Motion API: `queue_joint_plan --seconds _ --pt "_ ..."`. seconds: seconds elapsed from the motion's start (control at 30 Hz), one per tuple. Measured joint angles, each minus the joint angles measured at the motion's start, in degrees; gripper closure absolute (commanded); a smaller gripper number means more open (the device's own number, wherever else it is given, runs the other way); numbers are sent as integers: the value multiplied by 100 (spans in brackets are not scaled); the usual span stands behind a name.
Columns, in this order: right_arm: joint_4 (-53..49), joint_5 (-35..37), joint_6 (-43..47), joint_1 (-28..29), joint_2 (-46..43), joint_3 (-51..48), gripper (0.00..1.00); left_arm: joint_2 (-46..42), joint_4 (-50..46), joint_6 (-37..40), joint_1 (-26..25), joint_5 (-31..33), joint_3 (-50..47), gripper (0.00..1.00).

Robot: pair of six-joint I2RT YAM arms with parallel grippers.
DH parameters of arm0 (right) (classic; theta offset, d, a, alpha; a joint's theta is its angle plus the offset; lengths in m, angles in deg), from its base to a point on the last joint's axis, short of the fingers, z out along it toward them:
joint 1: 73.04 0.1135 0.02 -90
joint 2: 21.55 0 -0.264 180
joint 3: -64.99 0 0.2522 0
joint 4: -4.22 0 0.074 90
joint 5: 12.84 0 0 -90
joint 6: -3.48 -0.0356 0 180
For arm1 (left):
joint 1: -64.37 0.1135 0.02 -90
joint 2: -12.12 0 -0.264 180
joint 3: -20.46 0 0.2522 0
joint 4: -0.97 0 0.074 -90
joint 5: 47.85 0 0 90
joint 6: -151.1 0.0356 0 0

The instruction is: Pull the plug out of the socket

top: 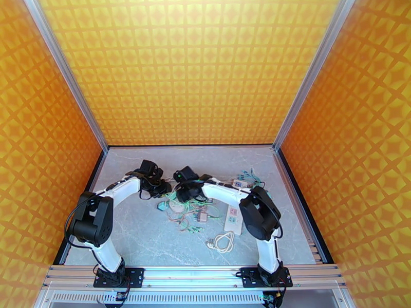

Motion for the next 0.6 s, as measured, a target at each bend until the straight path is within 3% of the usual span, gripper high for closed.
queue_joint_plan --seconds 0.23,0.5,0.6 --pt "37 -35 39 52 0 -13 91 22 208 11 -31 149 2 76" --pt "-437 1355 542 796 55 352 91 144 321 46 -35 262 55 76" --pt "-507 1569 527 861 76 446 92 146 319 63 -37 273 55 76"
